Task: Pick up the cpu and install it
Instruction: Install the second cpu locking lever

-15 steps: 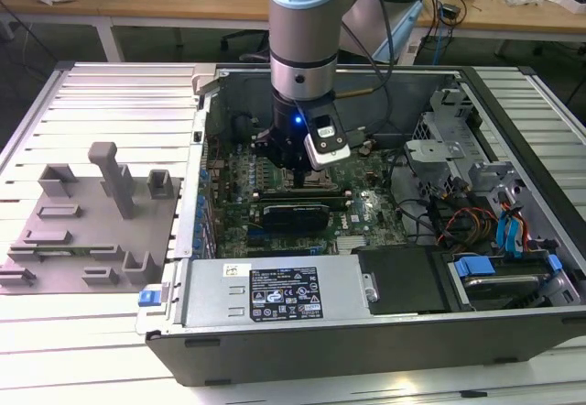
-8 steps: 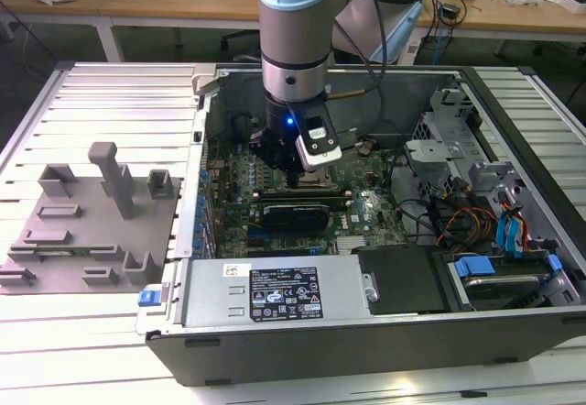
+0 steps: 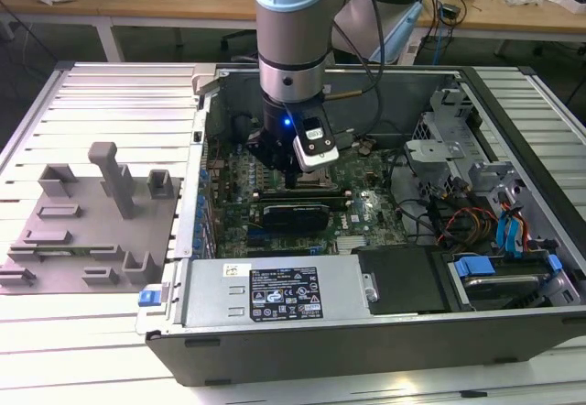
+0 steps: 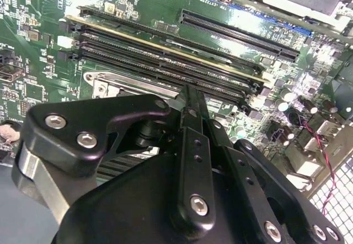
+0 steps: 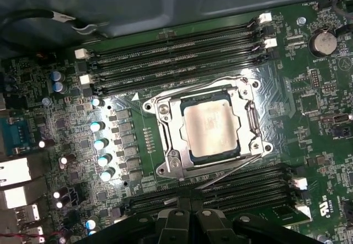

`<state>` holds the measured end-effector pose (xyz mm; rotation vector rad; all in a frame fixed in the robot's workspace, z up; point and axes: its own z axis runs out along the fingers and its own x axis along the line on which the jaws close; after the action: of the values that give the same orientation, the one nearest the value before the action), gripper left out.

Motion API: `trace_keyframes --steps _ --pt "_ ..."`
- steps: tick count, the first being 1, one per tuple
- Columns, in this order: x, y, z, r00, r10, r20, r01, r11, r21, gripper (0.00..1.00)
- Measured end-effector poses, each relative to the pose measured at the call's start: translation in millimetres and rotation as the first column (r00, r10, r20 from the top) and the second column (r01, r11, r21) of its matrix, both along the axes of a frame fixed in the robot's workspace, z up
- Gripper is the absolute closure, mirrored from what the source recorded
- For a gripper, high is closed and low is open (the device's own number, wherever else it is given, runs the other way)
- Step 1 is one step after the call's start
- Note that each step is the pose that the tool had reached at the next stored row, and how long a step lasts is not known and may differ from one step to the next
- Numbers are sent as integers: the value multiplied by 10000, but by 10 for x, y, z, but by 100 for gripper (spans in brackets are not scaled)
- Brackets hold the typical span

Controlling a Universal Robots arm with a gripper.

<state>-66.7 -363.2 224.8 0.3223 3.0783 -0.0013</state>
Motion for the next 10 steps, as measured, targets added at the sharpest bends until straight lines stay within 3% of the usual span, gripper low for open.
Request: trace_keyframes --steps 8,9,10 --pt "-1 6 -95 9999 118 1 -118 9999 58 89" --pt "-1 6 -98 9999 152 4 -152 9998 105 89" --pt "-3 5 -102 9998 200 17 -201 9995 245 89"
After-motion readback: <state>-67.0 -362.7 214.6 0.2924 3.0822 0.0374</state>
